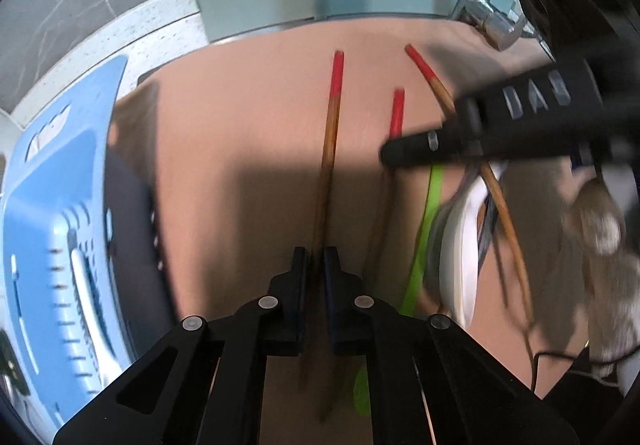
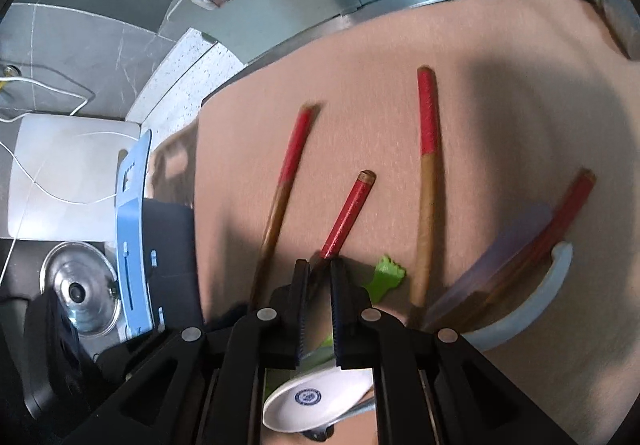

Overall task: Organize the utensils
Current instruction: 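Close the left tool on a red-tipped wooden chopstick, then lift the chopstick with the left tool and carry it to the basket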

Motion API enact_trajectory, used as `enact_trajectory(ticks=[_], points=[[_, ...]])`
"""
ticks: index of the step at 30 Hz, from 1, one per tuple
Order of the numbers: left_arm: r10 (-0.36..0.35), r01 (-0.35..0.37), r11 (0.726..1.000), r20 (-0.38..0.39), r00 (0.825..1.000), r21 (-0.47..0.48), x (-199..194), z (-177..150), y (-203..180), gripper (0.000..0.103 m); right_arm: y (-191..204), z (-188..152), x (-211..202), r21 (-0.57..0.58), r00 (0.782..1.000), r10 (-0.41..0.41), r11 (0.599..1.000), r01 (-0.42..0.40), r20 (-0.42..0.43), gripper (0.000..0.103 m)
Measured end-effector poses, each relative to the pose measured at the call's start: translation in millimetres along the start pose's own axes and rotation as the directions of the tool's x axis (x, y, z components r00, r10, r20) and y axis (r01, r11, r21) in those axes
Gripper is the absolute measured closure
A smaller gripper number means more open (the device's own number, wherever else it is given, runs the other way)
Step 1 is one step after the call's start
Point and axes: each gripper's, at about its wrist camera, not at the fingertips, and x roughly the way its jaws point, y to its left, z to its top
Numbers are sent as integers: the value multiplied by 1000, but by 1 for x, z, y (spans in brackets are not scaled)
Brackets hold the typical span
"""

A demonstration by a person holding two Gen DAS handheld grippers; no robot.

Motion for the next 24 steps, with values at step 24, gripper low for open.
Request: enact_trajectory(ticks=[24], points=[[-23,22,1000,40,999,21,13,34,-1,95,20,1,5,-46,995,-92,994,94,43,91]])
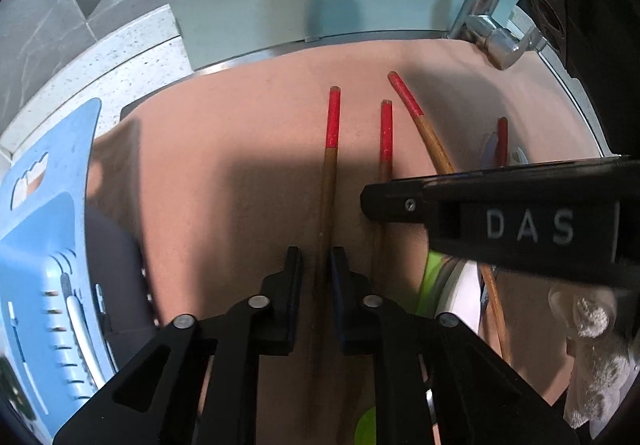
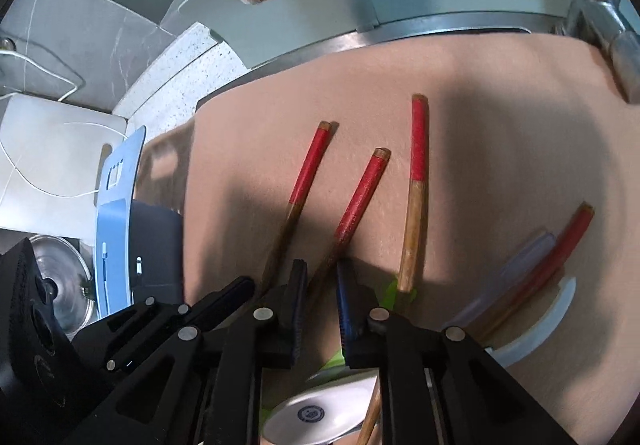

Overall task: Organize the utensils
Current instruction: 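Lift the chopstick with the left tool and carry it to the basket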

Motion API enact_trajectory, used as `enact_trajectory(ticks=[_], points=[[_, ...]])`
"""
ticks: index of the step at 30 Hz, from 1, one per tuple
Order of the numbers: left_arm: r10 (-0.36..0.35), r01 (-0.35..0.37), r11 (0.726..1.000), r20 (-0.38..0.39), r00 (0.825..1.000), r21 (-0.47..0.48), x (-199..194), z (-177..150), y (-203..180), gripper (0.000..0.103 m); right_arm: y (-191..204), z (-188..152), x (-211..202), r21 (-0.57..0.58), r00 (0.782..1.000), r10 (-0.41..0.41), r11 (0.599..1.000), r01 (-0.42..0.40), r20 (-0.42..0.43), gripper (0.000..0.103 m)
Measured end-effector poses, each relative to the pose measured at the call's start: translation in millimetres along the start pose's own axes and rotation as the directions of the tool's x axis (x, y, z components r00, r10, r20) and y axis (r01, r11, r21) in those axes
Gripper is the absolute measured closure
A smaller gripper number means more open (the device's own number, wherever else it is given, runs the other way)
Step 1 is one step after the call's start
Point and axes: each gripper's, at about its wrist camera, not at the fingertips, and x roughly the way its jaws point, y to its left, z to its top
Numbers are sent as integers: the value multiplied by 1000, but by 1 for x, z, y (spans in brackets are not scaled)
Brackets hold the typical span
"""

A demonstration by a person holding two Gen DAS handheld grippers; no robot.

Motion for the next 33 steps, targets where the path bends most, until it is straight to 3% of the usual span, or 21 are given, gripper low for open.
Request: enact_trajectory(ticks=[7,13,26,33], points=[[-37,39,996,27,999,-86,-12,-19,13,98,-16,0,-4,67,997,75,995,-75,9,93],[-90,101,979,70,993,-176,-17,-30,22,98,-35,-4,-5,186,980,198,963,-196,10,95],[-96,117,979,130,987,-168,-43,-19,20,98,-34,-1,-37,206,957,280,935,-290,76,97],[-78,110,980,187,979,-165,-71,-17,26,98,-22,0,-60,155,945,304,934,-321,121,97]])
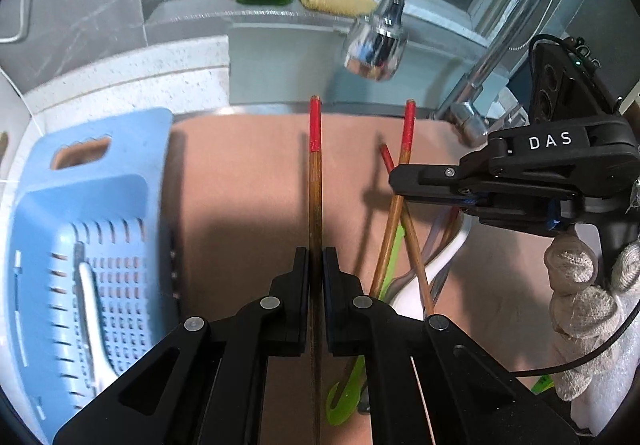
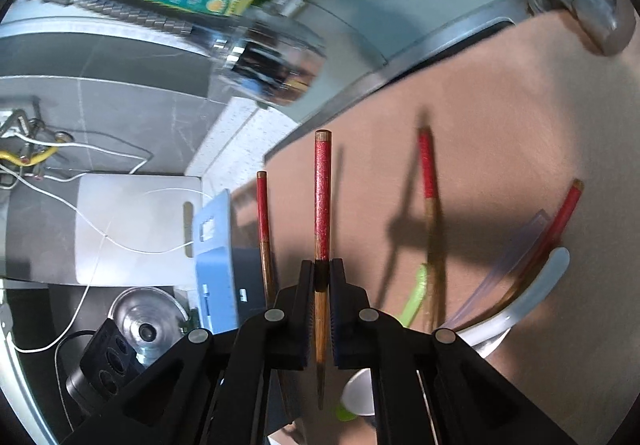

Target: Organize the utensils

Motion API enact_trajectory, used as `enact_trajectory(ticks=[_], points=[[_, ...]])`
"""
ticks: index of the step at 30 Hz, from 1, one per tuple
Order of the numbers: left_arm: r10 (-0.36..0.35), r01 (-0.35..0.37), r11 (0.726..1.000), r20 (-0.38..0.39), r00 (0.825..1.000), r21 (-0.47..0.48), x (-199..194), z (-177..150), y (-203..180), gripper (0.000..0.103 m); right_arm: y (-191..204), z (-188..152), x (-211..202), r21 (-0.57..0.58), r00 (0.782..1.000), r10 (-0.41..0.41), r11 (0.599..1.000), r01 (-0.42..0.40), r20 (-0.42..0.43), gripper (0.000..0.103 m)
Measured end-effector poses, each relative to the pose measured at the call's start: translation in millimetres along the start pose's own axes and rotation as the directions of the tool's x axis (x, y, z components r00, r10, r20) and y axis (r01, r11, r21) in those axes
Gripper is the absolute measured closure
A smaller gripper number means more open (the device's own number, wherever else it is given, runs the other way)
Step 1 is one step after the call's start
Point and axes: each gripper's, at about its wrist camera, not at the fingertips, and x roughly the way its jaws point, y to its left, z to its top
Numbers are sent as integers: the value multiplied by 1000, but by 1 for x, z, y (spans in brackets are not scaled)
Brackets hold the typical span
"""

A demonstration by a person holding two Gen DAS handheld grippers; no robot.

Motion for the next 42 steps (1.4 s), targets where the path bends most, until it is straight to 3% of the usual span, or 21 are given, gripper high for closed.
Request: enact_trajectory(ticks=[5,14,23,31,42], points=[[14,-14,1000,39,999,-7,-19,2,10,98,14,-3,-6,-28,1000,19,999,-19,14,97],[76,-71,996,98,992,-53,-64,-10,49,98,59,-26,18,-75,997,60,995,-63,-50,97],[144,-129,978,83,986,-164,-91,-43,111,98,112,-49,57,-155,988,76,983,-96,-132,97],[182,-171,961,29,983,-217,-87,-61,152,98,149,-74,104,-265,985,-18,964,-29,-174,97],[200,-204,956,-43,979,-212,-58,-71,171,98,165,-96,167,-398,962,-201,910,115,-183,97]])
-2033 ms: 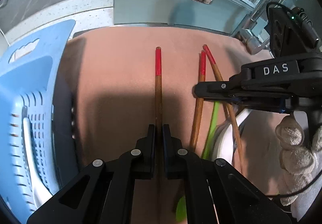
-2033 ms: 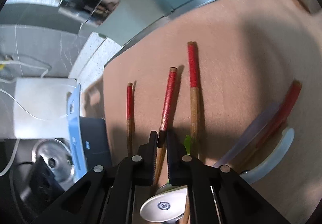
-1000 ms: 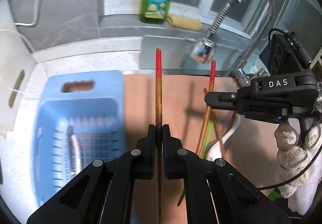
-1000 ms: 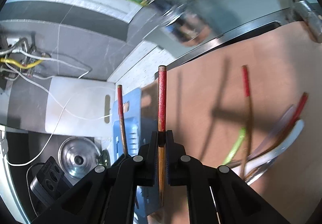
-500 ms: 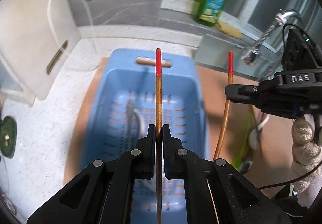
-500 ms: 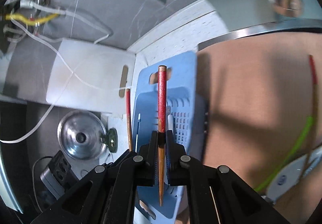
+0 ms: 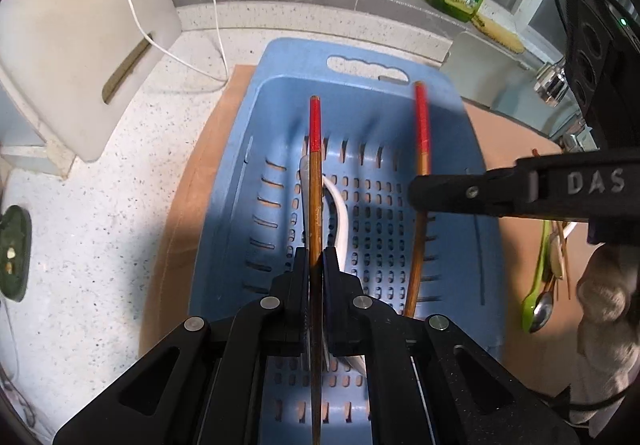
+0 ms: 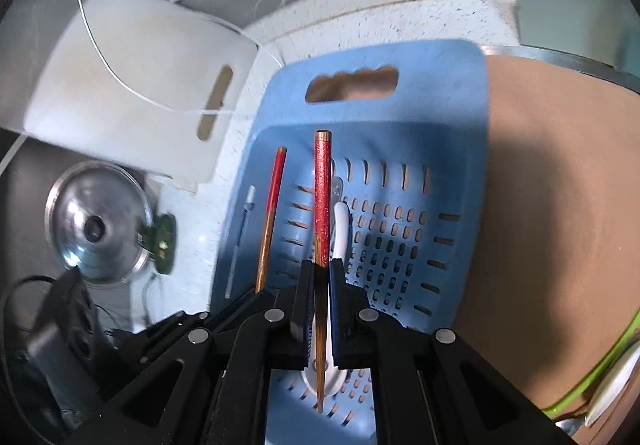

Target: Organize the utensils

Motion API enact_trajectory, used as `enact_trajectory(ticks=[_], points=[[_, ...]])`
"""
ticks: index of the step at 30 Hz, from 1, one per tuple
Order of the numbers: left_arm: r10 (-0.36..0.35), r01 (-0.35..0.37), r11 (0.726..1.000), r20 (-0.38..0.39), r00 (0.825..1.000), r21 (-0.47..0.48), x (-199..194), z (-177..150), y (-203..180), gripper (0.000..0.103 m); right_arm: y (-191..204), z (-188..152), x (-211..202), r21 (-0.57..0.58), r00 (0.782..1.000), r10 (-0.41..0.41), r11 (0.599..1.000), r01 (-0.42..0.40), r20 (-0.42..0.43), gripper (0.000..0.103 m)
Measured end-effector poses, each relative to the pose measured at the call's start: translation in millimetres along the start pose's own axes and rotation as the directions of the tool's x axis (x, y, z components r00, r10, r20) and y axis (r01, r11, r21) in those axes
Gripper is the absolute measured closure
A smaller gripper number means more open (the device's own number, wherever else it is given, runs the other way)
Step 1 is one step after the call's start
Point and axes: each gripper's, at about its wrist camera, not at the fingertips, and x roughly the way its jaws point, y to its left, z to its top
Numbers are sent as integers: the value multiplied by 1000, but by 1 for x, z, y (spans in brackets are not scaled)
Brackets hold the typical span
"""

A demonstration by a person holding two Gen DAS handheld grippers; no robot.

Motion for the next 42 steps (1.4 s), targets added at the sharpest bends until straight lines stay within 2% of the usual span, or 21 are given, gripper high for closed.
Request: enact_trajectory(ticks=[3,9,27,32,42], points=[[-1,1,1000,-8,1000,0,6,1,2,98,2,1,11,-18,999,-50,999,50,-6,97],[-2,2,1000,-22,1000,0,15,2,5,98,7,2,22,-43,995,-98,994,98,-16,97],[9,-7,1000,-73,997,29,31,2,3,98,18,6,45,-40,981,-170,985,166,-91,97],[13,-10,999,-80,997,35,35,4,1,97,19,8,48,-27,977,-191,981,190,-90,97],[11,-8,999,-84,996,35,36,4,2,96,21,10,48,-27,976,-192,981,190,-105,96]])
